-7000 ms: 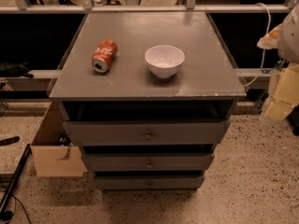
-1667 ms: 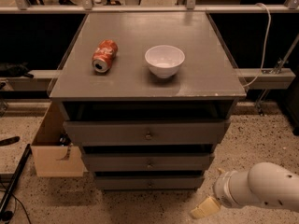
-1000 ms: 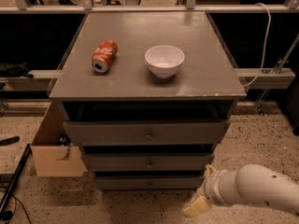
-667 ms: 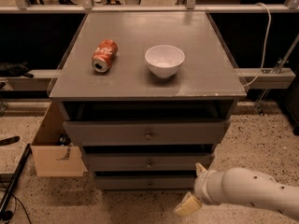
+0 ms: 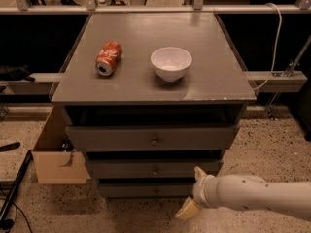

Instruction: Open bottom drawer

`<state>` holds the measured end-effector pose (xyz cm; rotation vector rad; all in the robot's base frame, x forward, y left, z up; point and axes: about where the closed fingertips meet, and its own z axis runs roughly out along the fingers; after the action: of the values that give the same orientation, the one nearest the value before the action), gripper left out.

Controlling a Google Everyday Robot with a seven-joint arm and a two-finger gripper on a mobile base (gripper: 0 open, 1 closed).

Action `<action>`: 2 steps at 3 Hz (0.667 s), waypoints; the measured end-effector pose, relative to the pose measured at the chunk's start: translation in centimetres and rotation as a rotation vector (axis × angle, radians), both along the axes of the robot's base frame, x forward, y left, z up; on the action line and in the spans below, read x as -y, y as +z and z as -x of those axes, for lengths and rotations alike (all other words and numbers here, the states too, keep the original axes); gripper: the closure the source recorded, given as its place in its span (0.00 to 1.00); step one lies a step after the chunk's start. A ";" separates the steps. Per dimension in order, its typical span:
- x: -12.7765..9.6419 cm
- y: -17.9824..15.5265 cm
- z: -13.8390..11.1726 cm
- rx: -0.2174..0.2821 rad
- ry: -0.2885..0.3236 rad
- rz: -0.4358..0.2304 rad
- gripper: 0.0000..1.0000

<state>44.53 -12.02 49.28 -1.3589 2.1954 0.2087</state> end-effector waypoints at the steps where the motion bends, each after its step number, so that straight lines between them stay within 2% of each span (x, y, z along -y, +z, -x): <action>1: 0.3 -2.6 -1.2 -0.039 -0.002 0.009 0.00; 2: 0.0 -3.2 -1.1 -0.048 0.007 0.012 0.00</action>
Offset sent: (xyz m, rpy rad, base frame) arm 0.0122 -0.0029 -0.0275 -0.0095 0.0413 -0.0017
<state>45.65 -12.04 46.04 -1.3816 2.2347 0.2332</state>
